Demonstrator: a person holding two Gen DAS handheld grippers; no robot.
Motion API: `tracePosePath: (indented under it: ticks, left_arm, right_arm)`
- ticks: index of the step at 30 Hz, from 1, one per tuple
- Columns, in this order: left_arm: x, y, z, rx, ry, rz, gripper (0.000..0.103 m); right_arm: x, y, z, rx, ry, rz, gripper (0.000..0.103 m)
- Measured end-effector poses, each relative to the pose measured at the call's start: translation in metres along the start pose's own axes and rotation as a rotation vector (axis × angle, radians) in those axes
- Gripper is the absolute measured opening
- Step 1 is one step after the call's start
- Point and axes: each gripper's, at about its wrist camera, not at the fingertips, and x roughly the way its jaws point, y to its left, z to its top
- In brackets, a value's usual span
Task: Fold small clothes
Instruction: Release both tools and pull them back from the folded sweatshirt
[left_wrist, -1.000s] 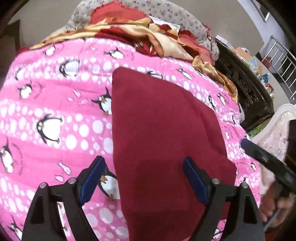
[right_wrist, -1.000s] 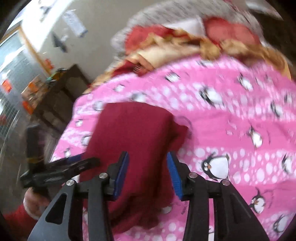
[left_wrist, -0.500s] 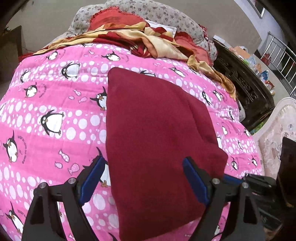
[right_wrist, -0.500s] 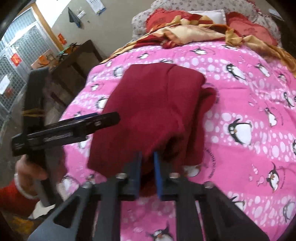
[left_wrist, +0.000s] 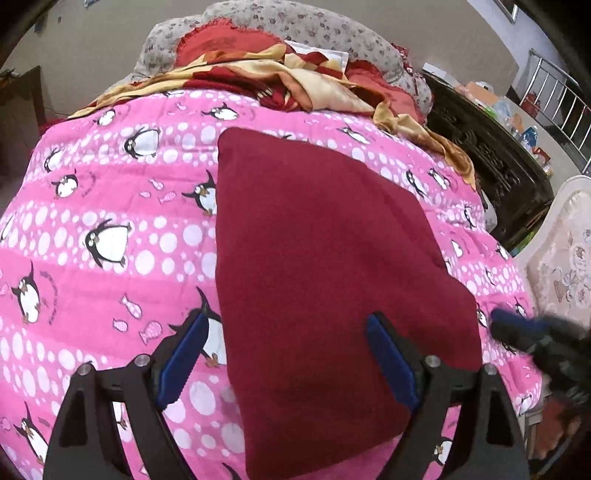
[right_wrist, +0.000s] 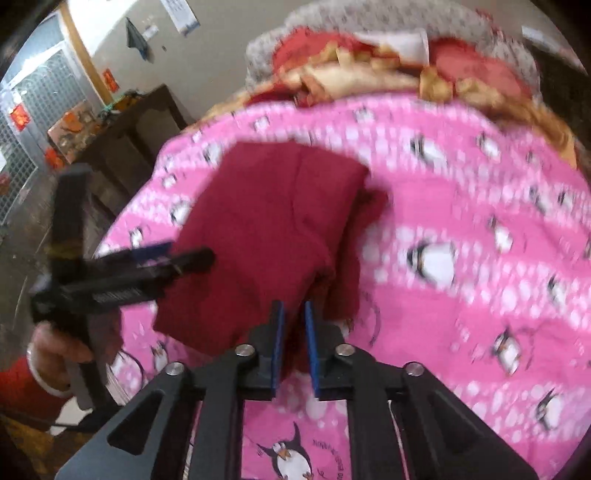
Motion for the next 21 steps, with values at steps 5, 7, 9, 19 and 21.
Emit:
tracePosePath:
  ticks: [5,7,9,19,21]
  left_arm:
    - [0.002,0.004,0.003,-0.012,0.004,0.009,0.090]
    - [0.003,0.003,0.003,-0.003,0.003,0.021,0.090]
    - [0.004,0.001,0.004,0.012,0.003,0.031,0.090]
    - [0.003,-0.005,0.005,0.048,-0.023,0.071,0.092]
    - [-0.003,-0.005,0.007,0.057,-0.053,0.096,0.092]
  right_arm:
    - [0.003,0.024,0.026,-0.082,-0.073,-0.033,0.042]
    - [0.016,0.030,0.029,-0.100,-0.061,-0.018,0.042]
    - [0.033,0.028,0.029,-0.103,-0.030,-0.034,0.042]
    - [0.063,0.011,0.017,-0.090,0.028,-0.101,0.035]
    - [0.051,0.011,0.018,-0.068,0.010,-0.080,0.035]
